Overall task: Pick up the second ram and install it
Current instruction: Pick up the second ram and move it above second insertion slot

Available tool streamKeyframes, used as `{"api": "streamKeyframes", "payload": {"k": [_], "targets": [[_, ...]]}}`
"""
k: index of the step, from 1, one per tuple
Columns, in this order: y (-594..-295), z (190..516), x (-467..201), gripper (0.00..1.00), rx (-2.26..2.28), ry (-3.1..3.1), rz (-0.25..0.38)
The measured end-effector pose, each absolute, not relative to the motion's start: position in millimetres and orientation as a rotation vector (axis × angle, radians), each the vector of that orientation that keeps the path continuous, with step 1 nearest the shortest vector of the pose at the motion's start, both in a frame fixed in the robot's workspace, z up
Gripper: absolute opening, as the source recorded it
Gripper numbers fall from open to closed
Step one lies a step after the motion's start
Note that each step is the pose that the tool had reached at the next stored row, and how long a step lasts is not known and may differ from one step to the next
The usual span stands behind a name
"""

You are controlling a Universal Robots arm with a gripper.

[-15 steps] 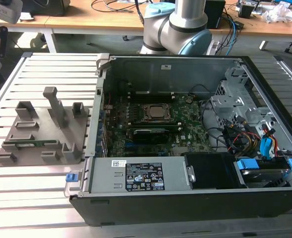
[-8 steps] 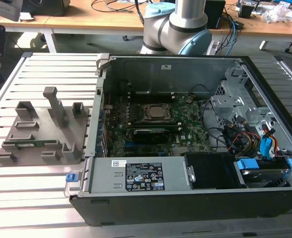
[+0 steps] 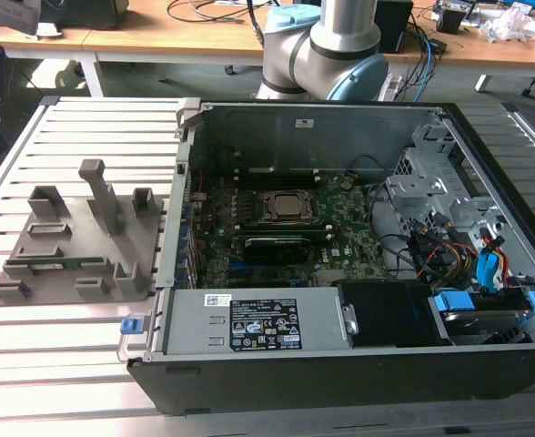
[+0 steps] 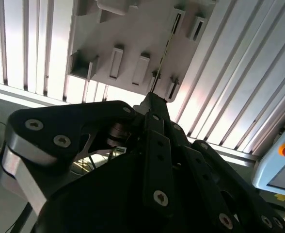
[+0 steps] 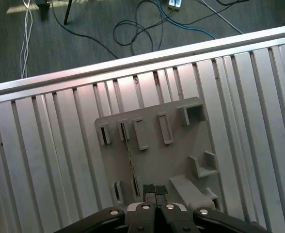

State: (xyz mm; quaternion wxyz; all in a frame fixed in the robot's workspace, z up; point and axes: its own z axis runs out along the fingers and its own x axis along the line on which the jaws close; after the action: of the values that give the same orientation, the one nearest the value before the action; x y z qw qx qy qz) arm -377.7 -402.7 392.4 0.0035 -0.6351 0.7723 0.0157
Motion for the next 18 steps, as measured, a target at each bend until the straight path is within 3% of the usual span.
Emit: {"api": "streamKeyframes", "payload": {"k": [18], "targets": [[-402.6,392.2,-377.7,0.11,-2.231,2.206,0.050]]}}
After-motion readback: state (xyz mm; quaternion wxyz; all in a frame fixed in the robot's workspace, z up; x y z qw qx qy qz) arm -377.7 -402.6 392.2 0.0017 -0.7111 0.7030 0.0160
